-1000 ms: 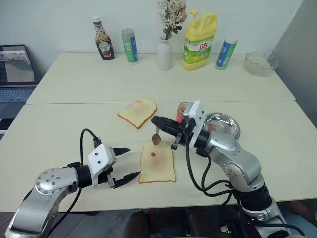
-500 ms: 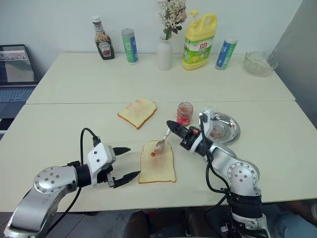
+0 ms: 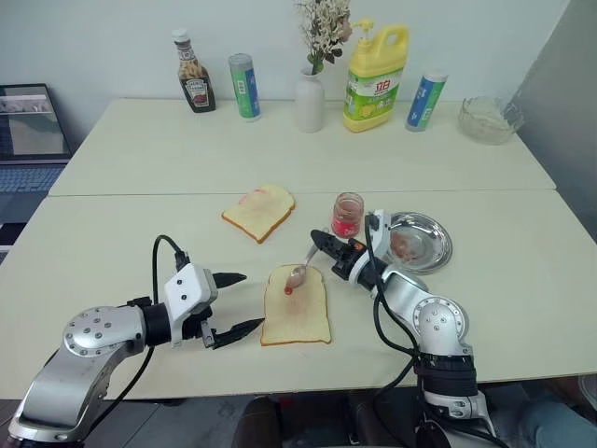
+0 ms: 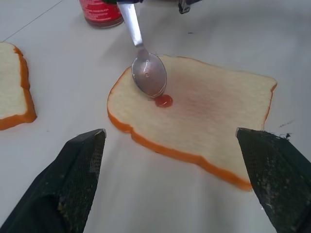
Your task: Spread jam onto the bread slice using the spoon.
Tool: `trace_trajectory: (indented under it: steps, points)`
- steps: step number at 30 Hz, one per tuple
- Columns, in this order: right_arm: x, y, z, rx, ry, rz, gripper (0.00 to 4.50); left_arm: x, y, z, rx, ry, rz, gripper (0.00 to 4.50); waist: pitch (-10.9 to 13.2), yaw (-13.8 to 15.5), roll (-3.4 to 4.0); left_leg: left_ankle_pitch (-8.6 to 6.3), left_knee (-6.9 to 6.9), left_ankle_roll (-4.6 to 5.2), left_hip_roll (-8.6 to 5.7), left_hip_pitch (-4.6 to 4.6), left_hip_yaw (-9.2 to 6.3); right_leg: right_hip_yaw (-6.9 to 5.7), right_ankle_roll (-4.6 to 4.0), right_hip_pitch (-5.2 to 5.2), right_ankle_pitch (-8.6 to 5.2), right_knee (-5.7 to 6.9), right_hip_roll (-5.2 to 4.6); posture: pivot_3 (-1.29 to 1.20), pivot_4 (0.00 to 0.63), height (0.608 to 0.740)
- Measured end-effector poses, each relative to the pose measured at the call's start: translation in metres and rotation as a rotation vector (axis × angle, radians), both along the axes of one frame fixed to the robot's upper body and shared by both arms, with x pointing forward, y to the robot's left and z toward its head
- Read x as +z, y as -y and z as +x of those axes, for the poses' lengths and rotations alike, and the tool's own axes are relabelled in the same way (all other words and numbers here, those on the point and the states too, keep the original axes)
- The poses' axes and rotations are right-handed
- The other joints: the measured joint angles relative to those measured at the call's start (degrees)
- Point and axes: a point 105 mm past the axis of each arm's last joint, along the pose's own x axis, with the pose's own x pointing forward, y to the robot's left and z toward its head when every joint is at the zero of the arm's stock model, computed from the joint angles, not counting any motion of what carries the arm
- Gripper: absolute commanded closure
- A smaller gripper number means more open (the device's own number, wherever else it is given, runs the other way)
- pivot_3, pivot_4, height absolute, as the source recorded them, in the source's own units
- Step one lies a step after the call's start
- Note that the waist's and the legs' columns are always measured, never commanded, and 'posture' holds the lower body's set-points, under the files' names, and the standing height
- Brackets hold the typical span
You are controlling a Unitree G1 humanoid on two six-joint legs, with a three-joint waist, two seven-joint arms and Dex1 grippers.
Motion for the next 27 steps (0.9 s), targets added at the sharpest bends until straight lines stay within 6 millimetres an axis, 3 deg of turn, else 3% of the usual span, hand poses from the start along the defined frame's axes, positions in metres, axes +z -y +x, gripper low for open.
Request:
trace_trajectory:
  steps: [4,8,16,21,27]
  points:
    - [-0.005,-0.001,-0.005,0.031,-0.026,-0.012,4.46,0.0,0.0,0.0,-0.001,0.0,0.002,0.0,0.0,0.0,0.0,0.0,0.0,0.0,0.0,0.0,0.0,0.0,0.0,0.0,0.0,0.01,0.0,0.0,0.15,0.74]
    - [-0.011,0.004,-0.023,0.106,-0.05,-0.034,4.46,-0.001,0.0,0.0,-0.002,-0.002,0.004,0.0,-0.02,0.01,-0.01,0.0,-0.01,0.0,0.0,0.01,0.02,0.02,0.0,0.01,0.0,0.0,-0.01,0.0,0.15,0.74]
    - [-0.007,0.015,-0.036,0.167,-0.077,-0.016,4.46,-0.001,0.0,-0.001,-0.005,-0.003,0.004,0.0,-0.02,0.0,-0.02,0.0,-0.01,0.0,0.0,0.01,0.01,0.01,0.01,0.01,-0.01,-0.01,0.01,0.0,0.15,0.74]
    - [0.009,0.01,-0.021,0.116,-0.064,0.048,4.46,-0.006,-0.002,-0.006,-0.016,-0.031,0.018,0.0,-0.01,-0.1,-0.01,0.0,-0.01,0.0,0.01,0.01,-0.02,0.0,0.01,0.0,-0.01,0.0,0.02,0.0,0.15,0.74]
    - [0.001,0.01,-0.001,0.037,-0.069,0.002,4.46,-0.01,-0.006,-0.012,-0.026,-0.047,0.043,0.0,-0.01,0.0,-0.01,0.0,-0.01,0.0,-0.01,0.0,0.02,0.01,0.01,0.0,0.0,-0.03,0.0,0.0,0.15,0.74]
